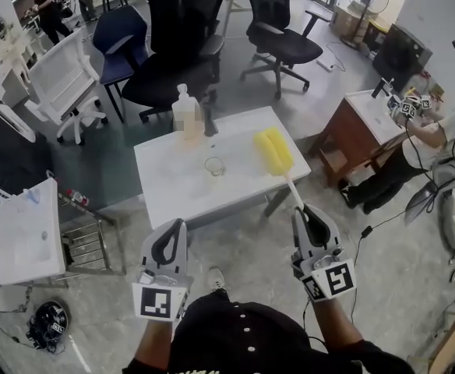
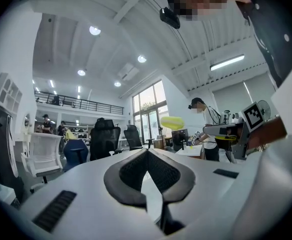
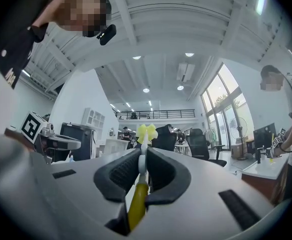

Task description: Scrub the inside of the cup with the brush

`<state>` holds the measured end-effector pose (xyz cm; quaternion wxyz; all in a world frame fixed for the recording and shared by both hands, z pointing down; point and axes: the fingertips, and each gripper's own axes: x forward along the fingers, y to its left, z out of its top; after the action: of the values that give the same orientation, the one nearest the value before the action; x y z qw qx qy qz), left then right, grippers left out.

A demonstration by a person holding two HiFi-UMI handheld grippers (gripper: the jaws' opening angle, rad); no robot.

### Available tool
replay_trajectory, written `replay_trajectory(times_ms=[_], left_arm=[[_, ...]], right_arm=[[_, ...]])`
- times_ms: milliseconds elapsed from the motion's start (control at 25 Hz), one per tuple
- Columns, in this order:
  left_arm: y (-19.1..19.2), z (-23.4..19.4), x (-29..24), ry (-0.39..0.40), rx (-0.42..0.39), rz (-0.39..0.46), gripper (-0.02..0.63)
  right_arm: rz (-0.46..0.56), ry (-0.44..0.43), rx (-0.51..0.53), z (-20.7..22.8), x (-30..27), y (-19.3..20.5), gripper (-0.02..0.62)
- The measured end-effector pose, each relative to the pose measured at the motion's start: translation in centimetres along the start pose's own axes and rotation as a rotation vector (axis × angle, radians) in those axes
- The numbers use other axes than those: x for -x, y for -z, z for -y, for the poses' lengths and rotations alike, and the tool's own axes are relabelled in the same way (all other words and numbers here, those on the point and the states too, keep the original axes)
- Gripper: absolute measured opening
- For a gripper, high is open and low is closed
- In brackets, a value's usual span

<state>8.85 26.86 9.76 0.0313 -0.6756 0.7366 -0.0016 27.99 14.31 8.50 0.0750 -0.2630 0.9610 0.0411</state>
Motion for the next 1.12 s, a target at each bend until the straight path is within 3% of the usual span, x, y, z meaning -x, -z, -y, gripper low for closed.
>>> replay_trajectory(times_ms=[600, 1120], left_arm=[[1.4, -5.3, -6.8, 0.079, 0.017, -0.013, 0.025], [4.1, -7.8, -13.1, 0.05, 0.011, -0.075, 0.026]], right_arm=[[-0.019, 0.03, 0.009, 1.6, -8.0, 1.8, 0.049], [-0.036, 0.02, -0.01, 6.0, -13.8, 4.7, 0.049]])
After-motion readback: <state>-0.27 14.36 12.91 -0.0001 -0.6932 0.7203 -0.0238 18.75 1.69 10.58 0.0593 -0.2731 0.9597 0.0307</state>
